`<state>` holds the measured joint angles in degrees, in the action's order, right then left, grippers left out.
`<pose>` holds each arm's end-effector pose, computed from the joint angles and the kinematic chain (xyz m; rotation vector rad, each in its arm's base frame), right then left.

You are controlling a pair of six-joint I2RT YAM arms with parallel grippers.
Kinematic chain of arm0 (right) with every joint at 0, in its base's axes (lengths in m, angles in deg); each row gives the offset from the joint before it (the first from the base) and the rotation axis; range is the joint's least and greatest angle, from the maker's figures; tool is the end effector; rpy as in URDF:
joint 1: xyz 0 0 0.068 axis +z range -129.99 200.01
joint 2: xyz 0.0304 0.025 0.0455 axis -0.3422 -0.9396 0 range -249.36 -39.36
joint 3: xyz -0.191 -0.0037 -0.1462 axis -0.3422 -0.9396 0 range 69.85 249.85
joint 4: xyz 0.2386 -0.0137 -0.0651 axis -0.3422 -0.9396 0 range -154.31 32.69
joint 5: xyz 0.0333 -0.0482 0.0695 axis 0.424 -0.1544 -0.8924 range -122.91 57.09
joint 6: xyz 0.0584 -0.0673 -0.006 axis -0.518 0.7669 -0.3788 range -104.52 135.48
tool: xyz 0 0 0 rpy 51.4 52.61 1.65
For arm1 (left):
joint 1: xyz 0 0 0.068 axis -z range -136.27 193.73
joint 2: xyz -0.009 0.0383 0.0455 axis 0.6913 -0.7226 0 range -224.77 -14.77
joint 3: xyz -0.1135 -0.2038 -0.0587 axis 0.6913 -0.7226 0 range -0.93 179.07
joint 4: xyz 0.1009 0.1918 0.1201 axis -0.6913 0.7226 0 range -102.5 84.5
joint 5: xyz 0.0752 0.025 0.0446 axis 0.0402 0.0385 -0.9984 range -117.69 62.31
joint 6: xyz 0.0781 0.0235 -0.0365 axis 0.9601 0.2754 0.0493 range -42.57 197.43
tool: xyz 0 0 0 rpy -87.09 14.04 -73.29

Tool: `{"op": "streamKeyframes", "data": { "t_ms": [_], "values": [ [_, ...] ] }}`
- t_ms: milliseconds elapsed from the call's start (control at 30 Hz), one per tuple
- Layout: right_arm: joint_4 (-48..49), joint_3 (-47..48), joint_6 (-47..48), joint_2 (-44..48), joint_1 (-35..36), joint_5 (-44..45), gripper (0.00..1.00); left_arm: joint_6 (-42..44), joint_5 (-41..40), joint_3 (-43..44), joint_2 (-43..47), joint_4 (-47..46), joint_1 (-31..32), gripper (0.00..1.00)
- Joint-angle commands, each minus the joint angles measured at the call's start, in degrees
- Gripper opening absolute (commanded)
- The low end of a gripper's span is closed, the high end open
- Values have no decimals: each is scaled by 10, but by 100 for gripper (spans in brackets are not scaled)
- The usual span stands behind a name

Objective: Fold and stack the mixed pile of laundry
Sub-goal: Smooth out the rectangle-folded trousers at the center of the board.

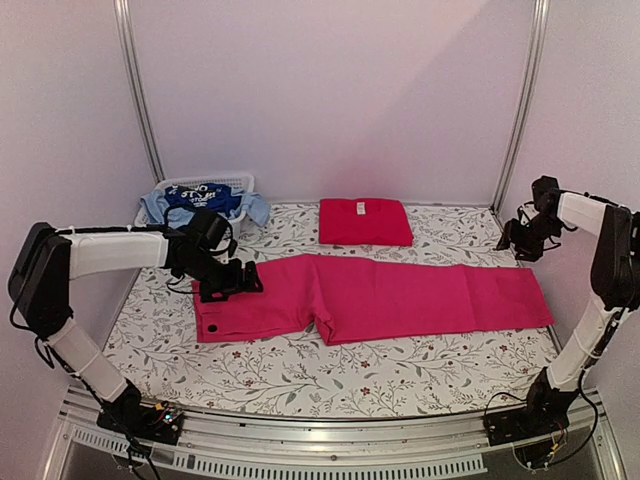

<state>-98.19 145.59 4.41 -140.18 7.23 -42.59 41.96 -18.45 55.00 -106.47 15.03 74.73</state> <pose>0.3534 -0.0665 0.1574 0.5127 2.6631 0.2209 0.2655 -0.1744 0.1216 -0.0553 2.7871 -0.5507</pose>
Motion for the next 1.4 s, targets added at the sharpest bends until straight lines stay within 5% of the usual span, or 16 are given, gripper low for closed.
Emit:
{"op": "streamKeyframes", "data": {
  "t_ms": [0,200,433,667,833,1000,1233,1367],
  "values": [
    [-8,-21,9,40,55,-66,62,-15,24,-12,-7,19,-44,100],
    [0,-88,24,49,100,-172,62,-15,41,-54,-52,18,-91,100],
    [-11,-134,49,20,102,-194,62,53,-130,-19,-96,69,-224,100],
    [-17,-118,33,24,73,-157,62,130,-253,69,-101,120,-246,100],
    [-5,-106,20,46,18,-168,63,159,-66,36,17,-27,-167,100],
    [-15,-82,27,35,-3,-140,64,91,25,25,-47,-53,-114,97],
    [-11,-93,21,31,-86,-96,66,53,-23,-22,-101,-29,-152,88],
    [-1,-105,23,25,-99,-139,60,106,-67,-16,-85,-18,-149,85]
  ]
}}
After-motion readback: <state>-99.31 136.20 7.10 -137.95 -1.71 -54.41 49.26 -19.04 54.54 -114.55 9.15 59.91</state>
